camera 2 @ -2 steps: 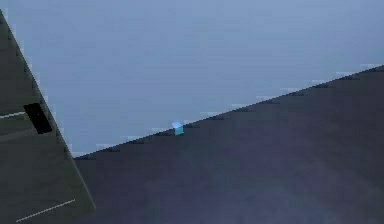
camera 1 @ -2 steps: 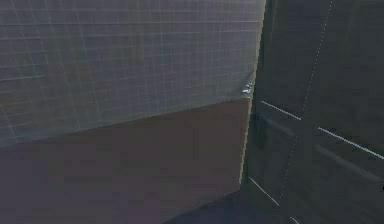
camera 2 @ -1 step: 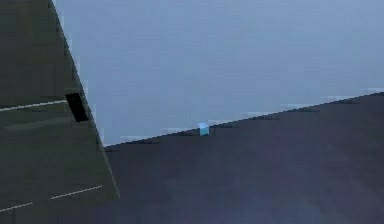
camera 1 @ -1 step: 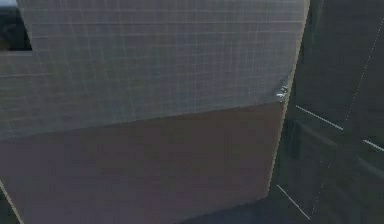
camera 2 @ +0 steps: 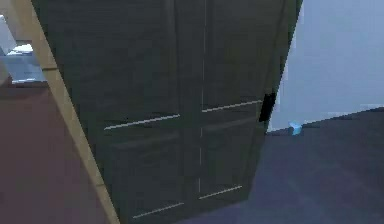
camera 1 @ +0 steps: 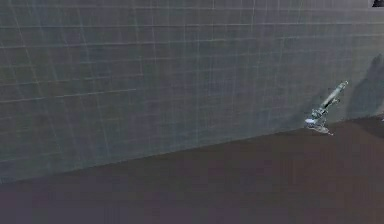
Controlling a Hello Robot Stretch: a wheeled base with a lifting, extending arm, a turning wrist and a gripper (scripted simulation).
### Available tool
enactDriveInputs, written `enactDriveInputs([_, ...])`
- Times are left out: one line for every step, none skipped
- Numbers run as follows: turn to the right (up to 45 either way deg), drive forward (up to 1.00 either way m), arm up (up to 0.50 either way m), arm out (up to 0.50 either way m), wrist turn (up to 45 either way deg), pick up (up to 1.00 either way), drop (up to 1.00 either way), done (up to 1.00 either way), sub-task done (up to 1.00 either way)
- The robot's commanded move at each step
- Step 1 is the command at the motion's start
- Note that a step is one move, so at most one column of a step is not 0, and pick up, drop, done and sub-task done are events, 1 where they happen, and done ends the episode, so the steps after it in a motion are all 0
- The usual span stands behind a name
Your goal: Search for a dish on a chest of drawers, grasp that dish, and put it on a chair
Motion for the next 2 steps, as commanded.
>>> enactDriveInputs([0.0, 0.5, 0.0, 0.0, 0.0, 0.0, 0.0, 0.0, 0.0])
enactDriveInputs([24.0, 0.0, 0.0, 0.0, 0.0, 0.0, 0.0, 0.0, 0.0])
